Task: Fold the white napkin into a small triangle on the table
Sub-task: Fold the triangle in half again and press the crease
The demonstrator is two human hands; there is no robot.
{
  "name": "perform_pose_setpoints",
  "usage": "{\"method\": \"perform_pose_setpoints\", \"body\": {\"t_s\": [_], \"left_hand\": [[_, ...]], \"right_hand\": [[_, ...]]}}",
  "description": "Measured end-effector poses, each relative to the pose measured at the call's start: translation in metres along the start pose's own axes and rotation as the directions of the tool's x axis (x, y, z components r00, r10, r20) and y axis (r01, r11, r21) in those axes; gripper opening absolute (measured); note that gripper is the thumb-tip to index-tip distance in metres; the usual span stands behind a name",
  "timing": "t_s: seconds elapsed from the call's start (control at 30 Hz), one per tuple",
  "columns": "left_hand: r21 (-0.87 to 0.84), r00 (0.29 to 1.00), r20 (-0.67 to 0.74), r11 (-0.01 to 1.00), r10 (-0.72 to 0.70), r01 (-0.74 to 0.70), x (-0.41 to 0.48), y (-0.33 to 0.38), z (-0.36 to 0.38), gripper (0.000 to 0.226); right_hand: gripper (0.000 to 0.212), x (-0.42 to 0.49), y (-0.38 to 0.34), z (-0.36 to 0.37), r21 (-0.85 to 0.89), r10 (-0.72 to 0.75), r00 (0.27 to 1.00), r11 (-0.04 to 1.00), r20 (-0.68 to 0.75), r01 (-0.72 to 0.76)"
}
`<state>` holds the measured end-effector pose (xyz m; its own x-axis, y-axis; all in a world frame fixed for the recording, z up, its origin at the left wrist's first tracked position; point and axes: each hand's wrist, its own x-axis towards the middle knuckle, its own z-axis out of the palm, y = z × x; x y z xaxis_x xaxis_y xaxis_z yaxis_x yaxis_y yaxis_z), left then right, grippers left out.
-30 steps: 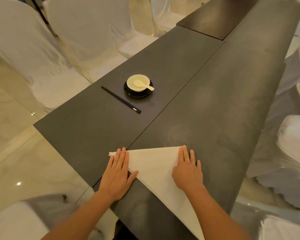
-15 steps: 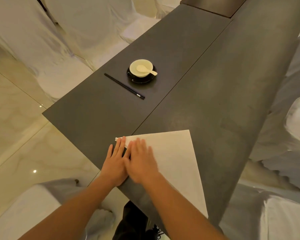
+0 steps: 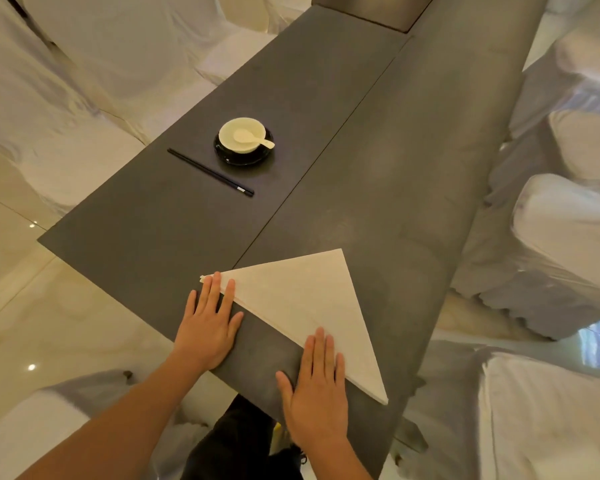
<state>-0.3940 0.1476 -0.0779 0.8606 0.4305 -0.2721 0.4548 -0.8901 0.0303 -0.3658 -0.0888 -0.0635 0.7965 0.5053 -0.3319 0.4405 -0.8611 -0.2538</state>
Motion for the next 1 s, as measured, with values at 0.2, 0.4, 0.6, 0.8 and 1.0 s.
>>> {"method": "perform_pose_setpoints", "body": {"t_s": [0.2,0.4,0.6,0.8,1.0], "left_hand": [[-0.004,0.998,0.068,1.0,-0.008,0.008,0.001,0.003,-0.01,0.08],[0.021,0.991,0.129,0.999,-0.032,0.029,0.003,0.007,-0.023,0.071],[-0.022,0.991,0.124,0.998,-0.056,0.059,0.007,0.02,-0.048,0.062],[-0.014,0.966,0.139,0.976,0.218,-0.218,-0.03,0.069,-0.029,0.074],[-0.066,0.936,0.119,0.943,0.333,-0.327,-0.065,0.104,-0.009,0.068]], "right_hand": [[0.086,-0.038,0.041,-0.006,0.012,0.145,0.989,0.989,-0.007,-0.145],[0.092,-0.055,0.055,-0.015,0.058,0.2,0.98,0.978,0.004,-0.2],[0.051,-0.04,0.06,-0.051,0.169,0.273,0.96,0.951,-0.068,-0.259],[0.047,-0.022,0.067,-0.073,0.364,0.515,0.852,0.778,0.097,-0.512],[0.035,-0.012,0.074,-0.071,0.505,0.564,0.753,0.566,0.34,-0.652]]}}
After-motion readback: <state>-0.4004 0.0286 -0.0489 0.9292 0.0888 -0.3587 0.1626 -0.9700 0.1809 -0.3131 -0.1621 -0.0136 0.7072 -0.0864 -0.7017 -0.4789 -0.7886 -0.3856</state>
